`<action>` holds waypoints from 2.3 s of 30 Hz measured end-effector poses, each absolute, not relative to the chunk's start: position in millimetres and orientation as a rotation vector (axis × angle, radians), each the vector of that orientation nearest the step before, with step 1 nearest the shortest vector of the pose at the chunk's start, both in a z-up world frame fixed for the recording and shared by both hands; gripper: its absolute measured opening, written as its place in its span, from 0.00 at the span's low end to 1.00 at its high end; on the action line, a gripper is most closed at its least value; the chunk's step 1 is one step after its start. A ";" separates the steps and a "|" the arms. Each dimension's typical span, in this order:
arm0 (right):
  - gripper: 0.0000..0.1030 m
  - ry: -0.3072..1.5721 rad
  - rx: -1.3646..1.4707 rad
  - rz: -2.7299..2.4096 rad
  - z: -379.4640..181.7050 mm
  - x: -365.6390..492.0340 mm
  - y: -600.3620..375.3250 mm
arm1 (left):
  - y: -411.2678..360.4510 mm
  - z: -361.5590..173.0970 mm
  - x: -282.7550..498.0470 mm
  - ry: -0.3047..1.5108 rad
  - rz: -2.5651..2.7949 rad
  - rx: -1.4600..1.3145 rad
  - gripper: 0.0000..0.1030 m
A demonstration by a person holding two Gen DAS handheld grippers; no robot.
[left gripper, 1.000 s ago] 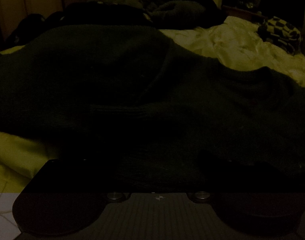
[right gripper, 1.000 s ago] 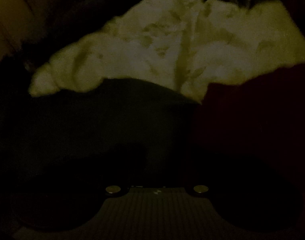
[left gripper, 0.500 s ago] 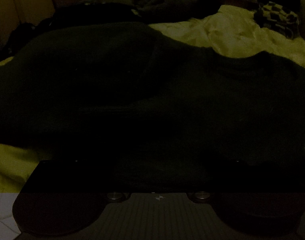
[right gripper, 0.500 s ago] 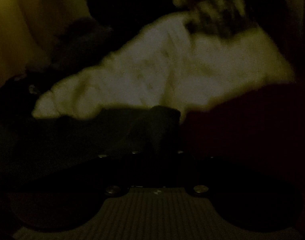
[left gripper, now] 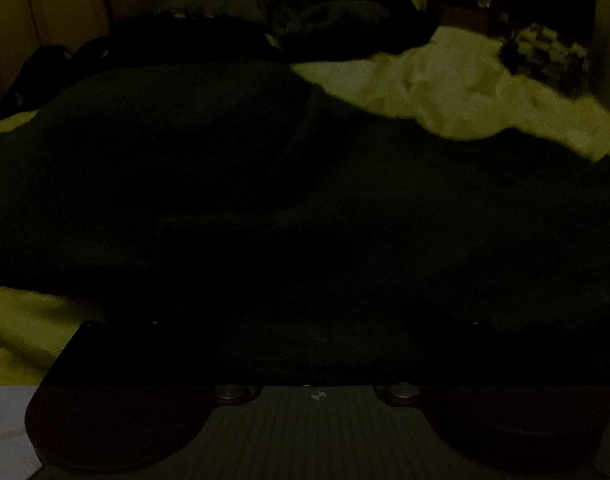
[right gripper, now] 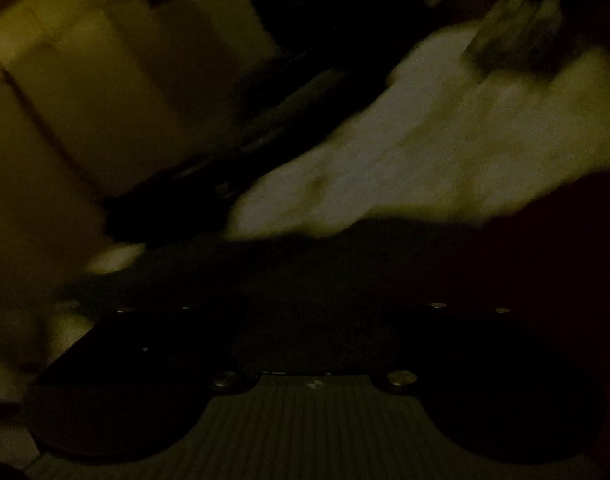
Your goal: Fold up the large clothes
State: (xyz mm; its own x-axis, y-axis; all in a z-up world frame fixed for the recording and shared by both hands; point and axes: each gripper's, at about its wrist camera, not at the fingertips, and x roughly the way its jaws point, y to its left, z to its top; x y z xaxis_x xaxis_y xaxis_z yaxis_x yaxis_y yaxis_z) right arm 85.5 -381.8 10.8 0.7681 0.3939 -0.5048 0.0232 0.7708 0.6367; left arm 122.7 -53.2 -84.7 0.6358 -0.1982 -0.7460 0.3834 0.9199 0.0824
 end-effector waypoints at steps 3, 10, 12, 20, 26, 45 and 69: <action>0.84 0.748 0.698 0.292 -0.9 73.9 -363.0 | -39.0 -60.3 116.0 0.781 -0.348 0.173 1.00; 0.84 0.764 0.597 0.278 -40.3 66.0 -331.7 | 35.6 6.7 123.6 0.566 -0.166 0.126 1.00; 0.84 0.768 0.617 0.286 -47.2 67.6 -331.0 | 69.2 15.6 136.8 0.557 -0.048 0.083 1.00; 0.84 0.757 0.634 0.278 -53.2 65.5 -327.9 | 162.9 10.1 185.2 0.645 0.358 -0.058 1.00; 0.84 0.782 0.629 0.260 -59.2 65.1 -323.8 | 161.1 -5.4 208.7 0.707 0.305 -0.175 1.00; 0.84 0.767 0.671 0.241 -66.7 63.6 -330.4 | 23.3 62.0 178.8 0.349 0.079 0.037 0.55; 0.84 0.735 0.725 0.191 -69.2 62.9 -354.5 | -49.8 -61.3 126.7 0.844 -0.325 0.226 1.00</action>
State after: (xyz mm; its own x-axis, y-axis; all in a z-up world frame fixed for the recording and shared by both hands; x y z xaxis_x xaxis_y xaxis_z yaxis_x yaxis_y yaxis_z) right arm 62.9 -354.5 -69.2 0.7371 0.4009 -0.5440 0.0846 0.7439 0.6629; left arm 126.7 -49.8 -61.3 0.6196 -0.1907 -0.7614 0.3684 0.9272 0.0675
